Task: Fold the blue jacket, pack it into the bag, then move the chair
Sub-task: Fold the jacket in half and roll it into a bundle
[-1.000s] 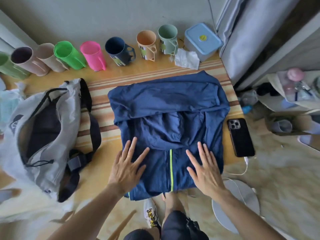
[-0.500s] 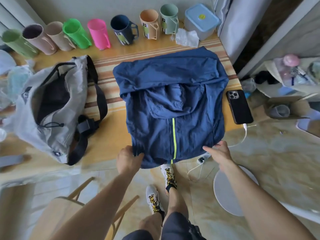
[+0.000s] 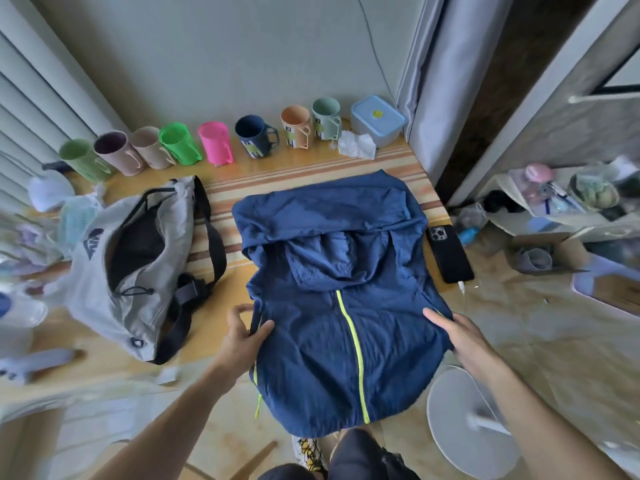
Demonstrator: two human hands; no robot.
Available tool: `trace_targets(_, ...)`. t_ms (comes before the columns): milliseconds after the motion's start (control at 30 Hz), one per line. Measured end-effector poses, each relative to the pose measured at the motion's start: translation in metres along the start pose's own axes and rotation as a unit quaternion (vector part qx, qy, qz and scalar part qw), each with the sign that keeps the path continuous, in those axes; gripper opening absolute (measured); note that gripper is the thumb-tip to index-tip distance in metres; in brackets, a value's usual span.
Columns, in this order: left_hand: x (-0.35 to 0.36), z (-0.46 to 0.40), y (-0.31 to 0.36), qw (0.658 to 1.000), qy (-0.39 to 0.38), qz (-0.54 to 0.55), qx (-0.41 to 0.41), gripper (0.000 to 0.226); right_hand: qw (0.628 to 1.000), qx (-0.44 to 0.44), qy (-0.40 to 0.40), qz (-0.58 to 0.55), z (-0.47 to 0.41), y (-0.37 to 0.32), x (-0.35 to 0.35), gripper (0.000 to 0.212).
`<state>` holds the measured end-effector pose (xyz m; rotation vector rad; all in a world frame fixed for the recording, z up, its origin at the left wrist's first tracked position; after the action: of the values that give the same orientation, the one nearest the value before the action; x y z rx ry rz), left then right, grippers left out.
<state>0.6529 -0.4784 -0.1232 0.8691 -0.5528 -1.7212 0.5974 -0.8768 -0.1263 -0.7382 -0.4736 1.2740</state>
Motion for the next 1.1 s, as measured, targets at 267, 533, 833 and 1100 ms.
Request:
trace_targets(267, -0.028, 0.000, 0.073, 0.966, -0.094, 0.189, -0.147, 0.018, 0.992, 0.084, -0.093, -0.004, -0.017, -0.087, -0.005, 0.040)
trace_targets(533, -0.045, -0.130, 0.160, 0.937, 0.009, 0.304, -0.171, 0.028, 0.964, 0.054, 0.038, -0.259, -0.168, -0.207, 0.027, 0.013)
trace_targets(833, -0.026, -0.217, 0.138, 0.958, 0.087, -0.271, 0.008, 0.099, 0.941, -0.088, 0.052, 0.323, -0.253, -0.192, 0.047, 0.086)
trace_targets(1100, -0.007, -0.238, 0.143, 0.961, 0.216, -0.161, -0.067, 0.039, 0.860, -0.184, 0.085, 0.468, -0.288, -0.192, 0.090, 0.038)
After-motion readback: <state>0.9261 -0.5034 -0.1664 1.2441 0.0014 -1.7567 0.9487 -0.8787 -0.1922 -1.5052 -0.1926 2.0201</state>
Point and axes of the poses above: each hand's wrist, its own z-axis away from the middle knuckle, its own x-axis out of the palm, y = z × x, the point moved 2 cm from there along -z, towards the middle knuckle
